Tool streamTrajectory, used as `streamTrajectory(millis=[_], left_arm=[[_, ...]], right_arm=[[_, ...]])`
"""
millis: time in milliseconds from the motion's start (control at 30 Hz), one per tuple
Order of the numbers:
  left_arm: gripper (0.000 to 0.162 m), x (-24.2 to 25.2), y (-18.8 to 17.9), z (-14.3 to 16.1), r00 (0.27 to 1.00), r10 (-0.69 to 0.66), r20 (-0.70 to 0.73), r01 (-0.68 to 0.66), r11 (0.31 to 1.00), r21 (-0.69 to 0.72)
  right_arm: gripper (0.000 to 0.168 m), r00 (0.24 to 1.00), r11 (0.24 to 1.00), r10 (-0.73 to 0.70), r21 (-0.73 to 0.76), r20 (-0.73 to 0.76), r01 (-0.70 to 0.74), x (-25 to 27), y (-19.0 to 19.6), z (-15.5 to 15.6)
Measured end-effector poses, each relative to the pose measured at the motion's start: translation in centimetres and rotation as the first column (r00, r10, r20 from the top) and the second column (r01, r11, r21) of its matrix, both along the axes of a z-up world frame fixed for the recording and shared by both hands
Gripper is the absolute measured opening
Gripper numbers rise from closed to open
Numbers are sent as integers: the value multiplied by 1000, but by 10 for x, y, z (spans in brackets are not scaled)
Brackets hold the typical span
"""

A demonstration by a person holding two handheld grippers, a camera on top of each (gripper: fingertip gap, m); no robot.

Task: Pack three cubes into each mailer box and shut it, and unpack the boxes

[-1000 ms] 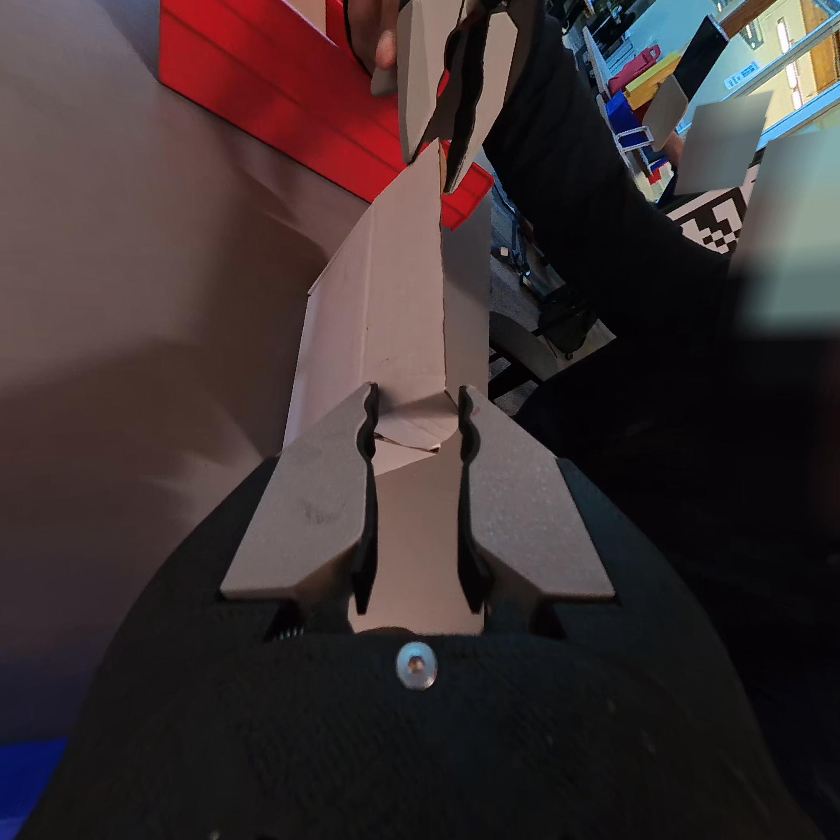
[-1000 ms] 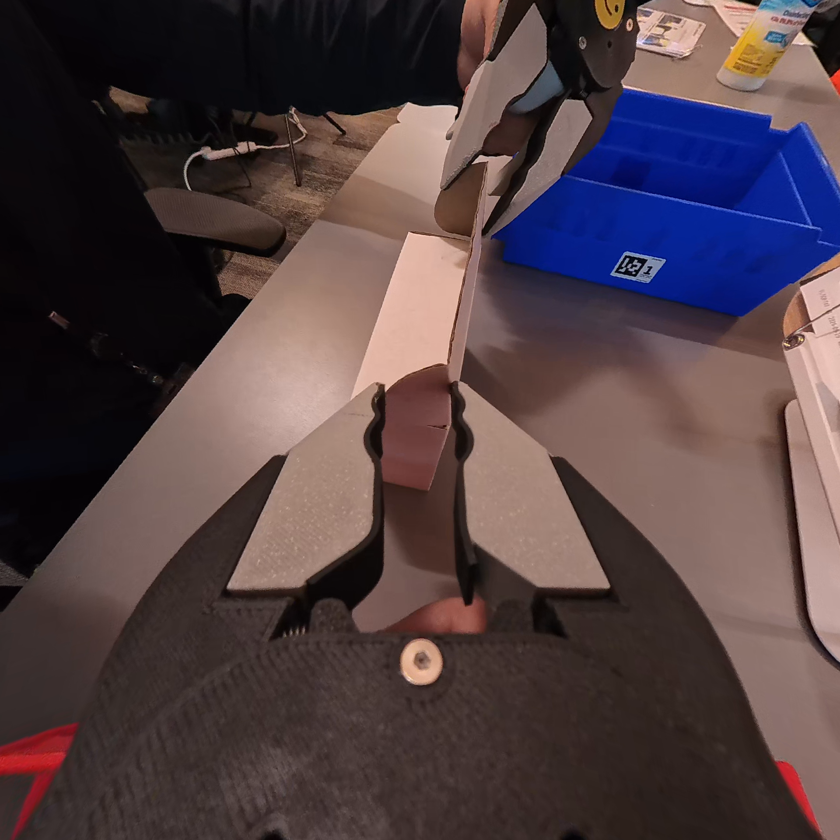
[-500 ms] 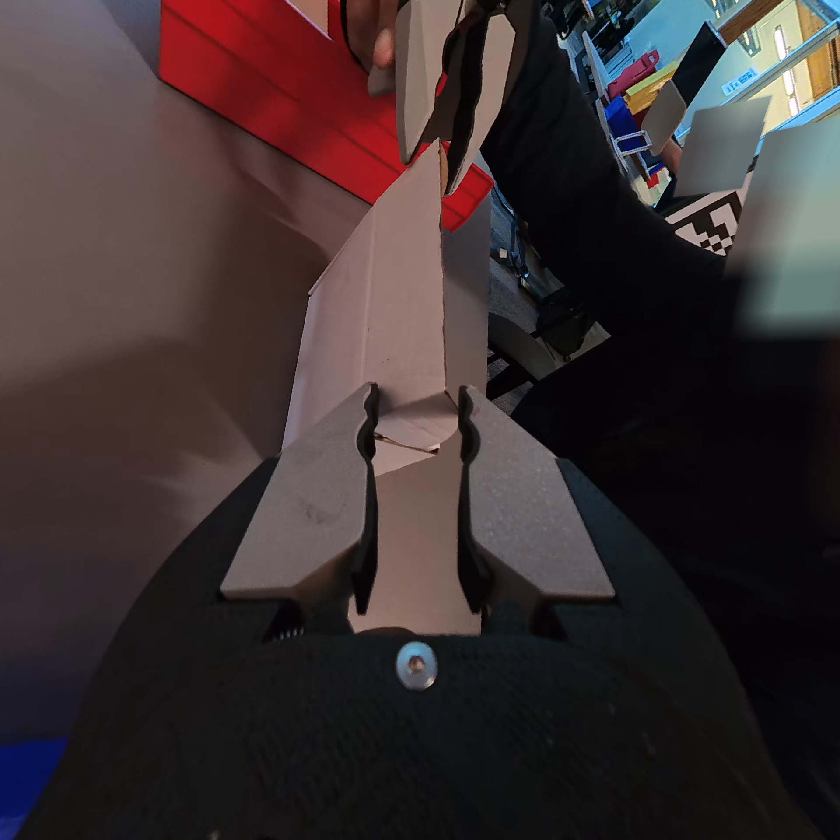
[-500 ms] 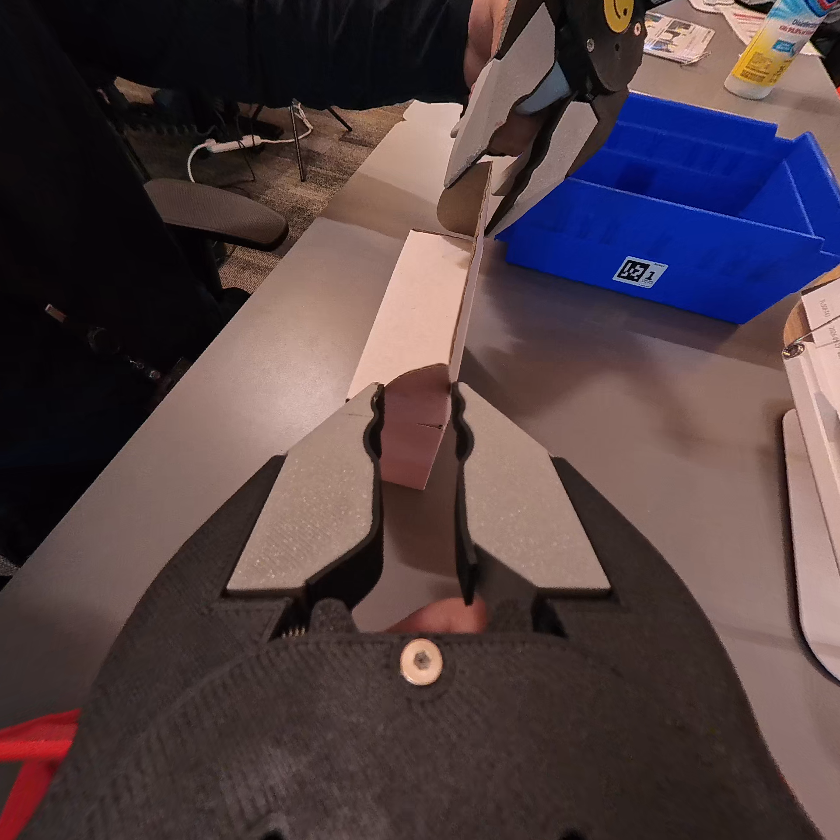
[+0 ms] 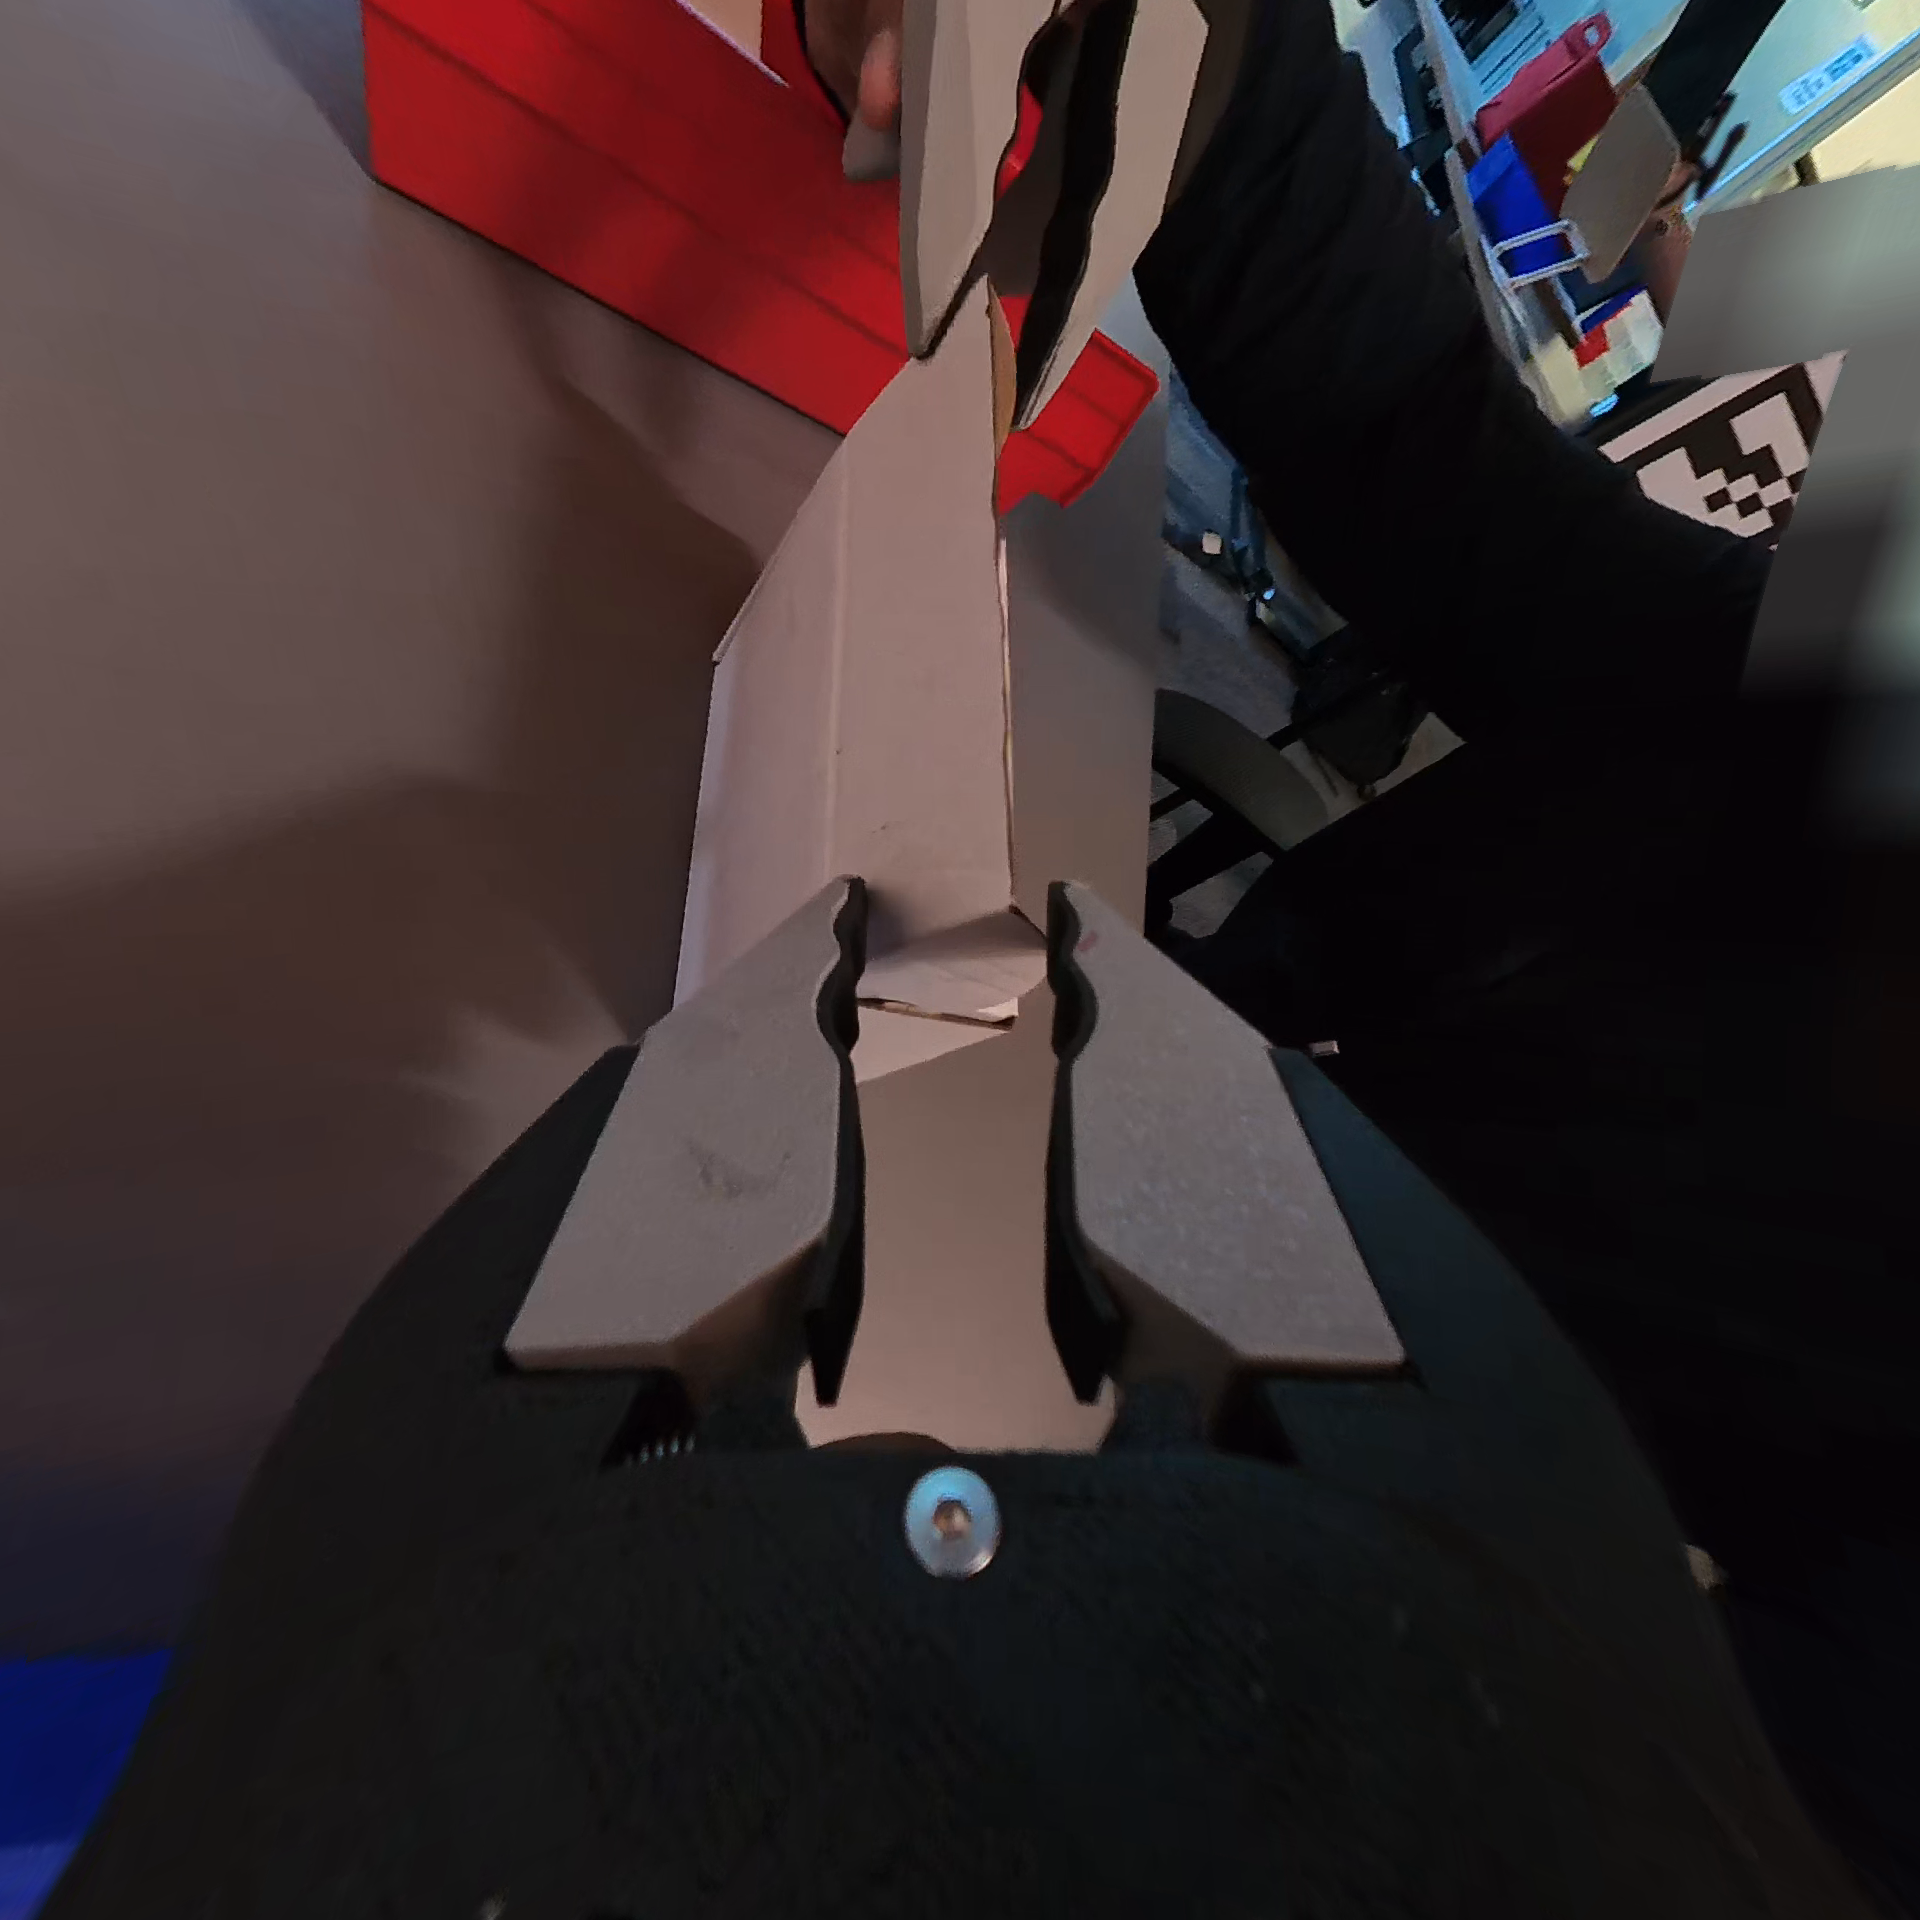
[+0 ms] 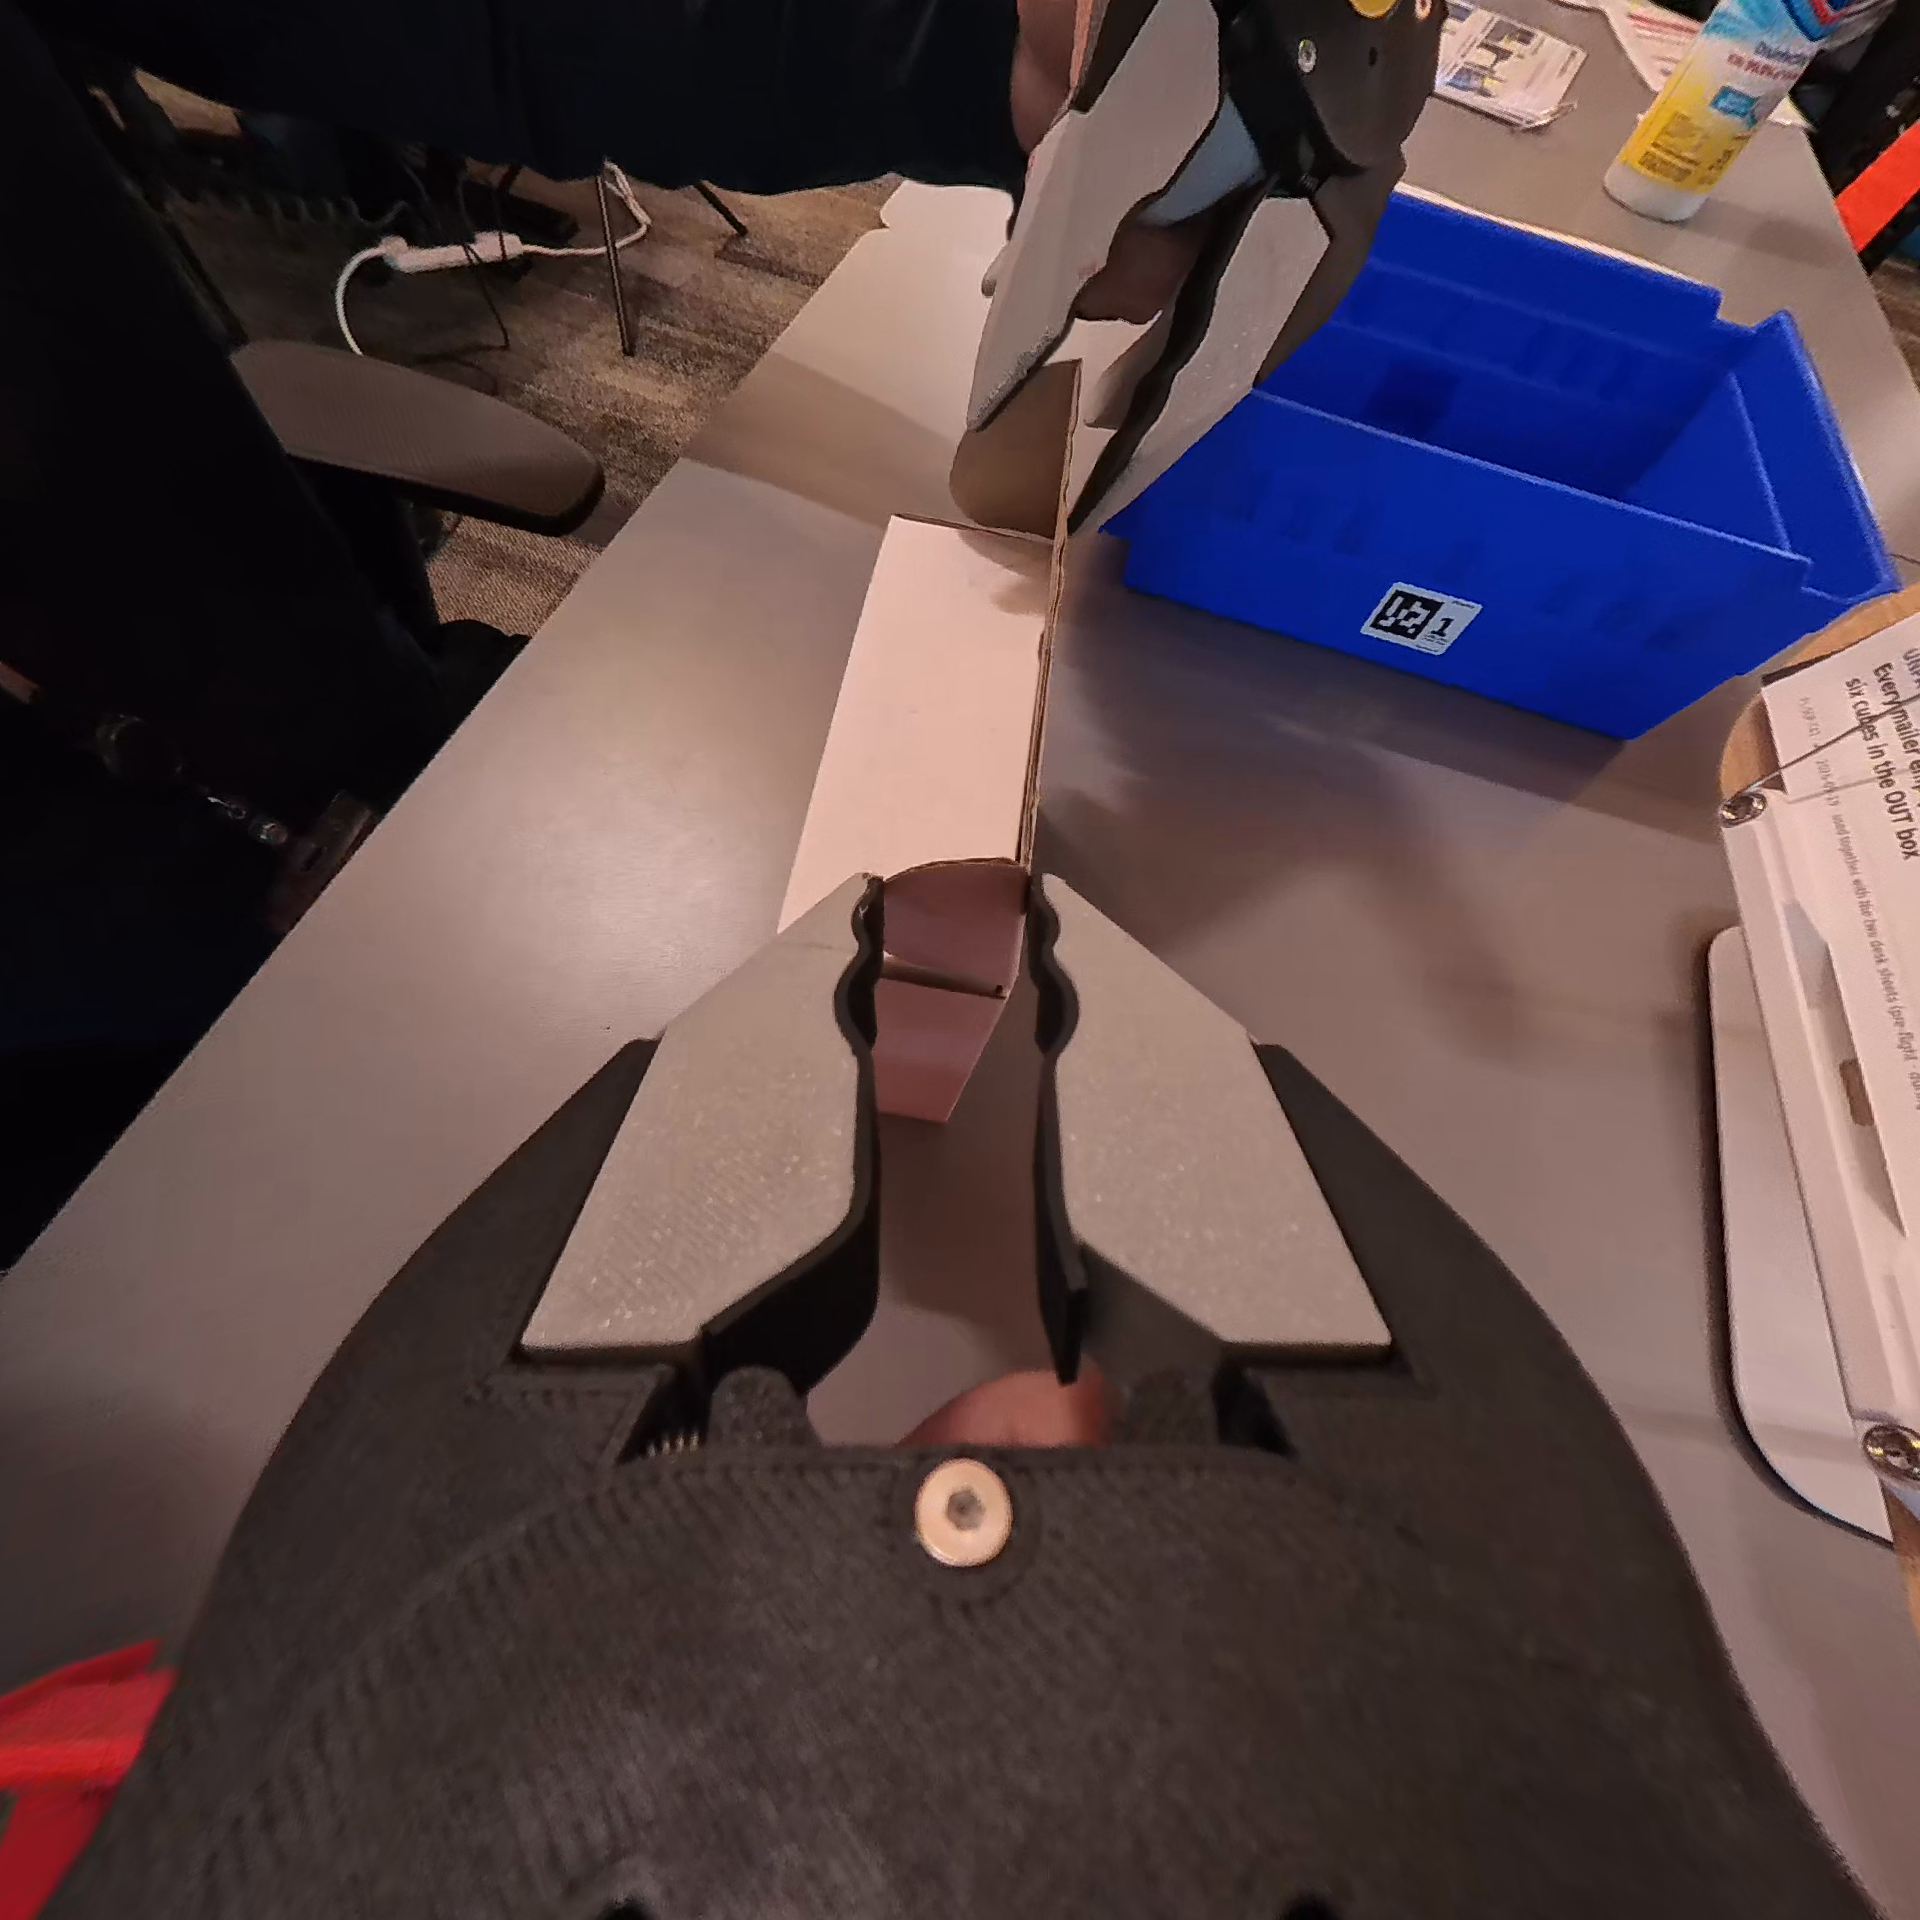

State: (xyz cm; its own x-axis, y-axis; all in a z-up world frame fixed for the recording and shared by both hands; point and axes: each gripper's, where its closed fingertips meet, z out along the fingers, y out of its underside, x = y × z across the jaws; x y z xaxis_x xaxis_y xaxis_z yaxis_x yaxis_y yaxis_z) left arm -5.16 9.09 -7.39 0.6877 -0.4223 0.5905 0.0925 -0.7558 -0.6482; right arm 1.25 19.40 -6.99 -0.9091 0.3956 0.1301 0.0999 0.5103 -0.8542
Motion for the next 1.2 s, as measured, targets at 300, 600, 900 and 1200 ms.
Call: streamTrajectory(millis=[300, 600, 900, 1200], left_arm=[[30, 8, -3, 2, 995, 74, -64, -69, 994, 88], [28, 8, -5, 0, 987, 99, -125, -88, 992, 92], [28, 9, -5, -1, 985, 115, -125, -102, 989, 109], [28, 15, -8, -3, 957, 168, -235, -135, 979, 151]], right_arm=[[25, 999, 997, 14, 74, -29, -12, 6, -3, 0], [25, 998, 979, 52, 196, 17, -55, 9, -4, -3], [25, 995, 952, 54, 304, -81, -27, 14, -6, -7], [25, 989, 897, 56, 442, -140, 12, 17, -8, -10]])
